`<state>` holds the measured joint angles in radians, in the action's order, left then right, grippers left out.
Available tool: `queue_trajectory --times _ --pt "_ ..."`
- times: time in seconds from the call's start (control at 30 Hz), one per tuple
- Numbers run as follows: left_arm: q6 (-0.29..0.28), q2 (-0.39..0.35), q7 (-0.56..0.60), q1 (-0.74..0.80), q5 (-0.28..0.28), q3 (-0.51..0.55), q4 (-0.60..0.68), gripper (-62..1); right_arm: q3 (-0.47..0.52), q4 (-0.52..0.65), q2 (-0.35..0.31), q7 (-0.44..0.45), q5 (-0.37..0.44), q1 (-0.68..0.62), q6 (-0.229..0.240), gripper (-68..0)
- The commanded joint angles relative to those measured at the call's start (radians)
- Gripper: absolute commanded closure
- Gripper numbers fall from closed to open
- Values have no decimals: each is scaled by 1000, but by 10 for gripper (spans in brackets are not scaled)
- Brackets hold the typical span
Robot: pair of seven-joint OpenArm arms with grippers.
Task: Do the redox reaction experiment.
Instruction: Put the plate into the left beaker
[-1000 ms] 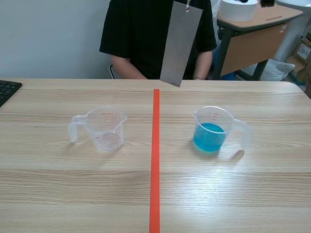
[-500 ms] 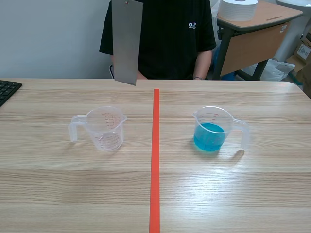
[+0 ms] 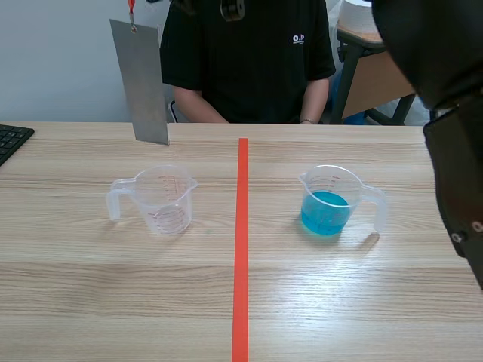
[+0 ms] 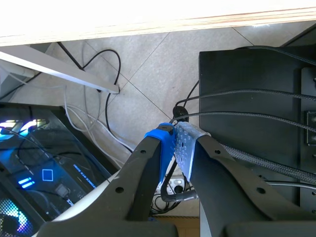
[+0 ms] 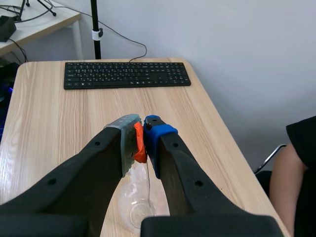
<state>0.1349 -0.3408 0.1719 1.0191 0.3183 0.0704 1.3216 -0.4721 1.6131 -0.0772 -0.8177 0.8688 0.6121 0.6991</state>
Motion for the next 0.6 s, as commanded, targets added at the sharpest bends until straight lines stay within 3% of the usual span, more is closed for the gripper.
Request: queue_trajectory --times 0.0,0.23,0.57 --pt "1 -3 11 3 3 -1 7 -47 5 -8 11 13 -2 34 -2 -15" --pt "1 -3 11 2 3 -1 7 -47 -19 -93 36 50 -18 34 8 -15" --pt "2 -3 10 -20 3 -1 7 -47 -68 -202 36 170 -93 34 12 -15"
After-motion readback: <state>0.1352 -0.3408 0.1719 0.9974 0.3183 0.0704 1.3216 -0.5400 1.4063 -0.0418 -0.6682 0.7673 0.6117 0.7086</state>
